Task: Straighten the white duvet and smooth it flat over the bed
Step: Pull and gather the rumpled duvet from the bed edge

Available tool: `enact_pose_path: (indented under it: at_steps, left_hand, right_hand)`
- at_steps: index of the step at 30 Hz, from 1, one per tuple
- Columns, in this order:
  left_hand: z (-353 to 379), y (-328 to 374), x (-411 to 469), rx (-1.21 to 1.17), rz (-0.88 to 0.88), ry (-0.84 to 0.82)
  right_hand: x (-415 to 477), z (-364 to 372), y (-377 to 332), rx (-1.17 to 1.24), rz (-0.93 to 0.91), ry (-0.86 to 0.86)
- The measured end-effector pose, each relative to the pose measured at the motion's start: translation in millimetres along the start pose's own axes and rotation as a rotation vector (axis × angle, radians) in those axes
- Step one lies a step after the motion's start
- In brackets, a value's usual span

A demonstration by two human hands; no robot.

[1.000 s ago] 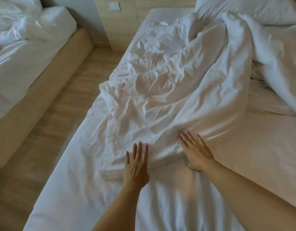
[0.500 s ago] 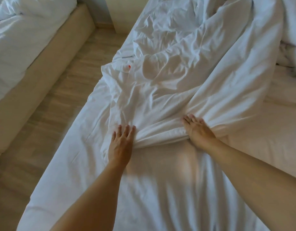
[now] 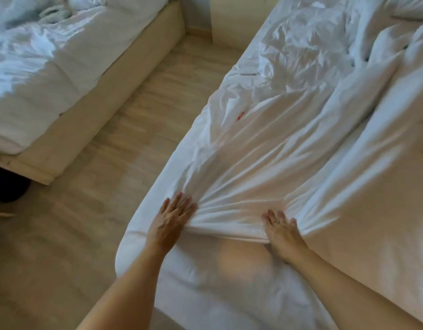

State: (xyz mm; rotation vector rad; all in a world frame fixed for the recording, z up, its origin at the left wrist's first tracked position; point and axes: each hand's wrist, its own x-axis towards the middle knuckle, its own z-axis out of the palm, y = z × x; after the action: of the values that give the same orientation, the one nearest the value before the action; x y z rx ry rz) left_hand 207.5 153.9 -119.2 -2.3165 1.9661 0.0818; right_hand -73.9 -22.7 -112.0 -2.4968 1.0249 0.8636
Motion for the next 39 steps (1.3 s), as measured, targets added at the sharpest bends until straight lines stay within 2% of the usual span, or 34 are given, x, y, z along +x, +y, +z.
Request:
enact_pose_path:
  at_steps: [7,10,13,18,23,30,34,39]
  left_hand:
    - [28,-67,-107,0.002,0.037,0.052]
    - [31,-67,-122,-0.044,-0.064,0.038]
    - [23,-43,-121,-0.102,-0.145,0.04]
    - [5,52,-74,-0.238,-0.017,0.089]
    - [37,77,-32,-0.237,-0.113,0.106]
    - [60,50,-59,-0.233,-0.193,0.116]
    - [60,37,-70,-0.196,-0.14,0.078]
    - [61,22,-106,-0.176,0.022,0.048]
  right_hand:
    - [-23,25,-111,-0.033,-0.016,-0.038]
    - [-33,32,-126,-0.032,0.02,0.061]
    - [-37,35,-133,0.002,0.049,0.178]
    - [-32,41,-126,0.006,0.008,0.274]
    - [-9,45,-88,-0.051,0.044,0.27]
    - [-8,64,-92,-0.068,0.065,0.169]
    - [-21,68,-95,-0.118,0.057,0.124]
    - [-52,94,-129,-0.076,0.088,0.097]
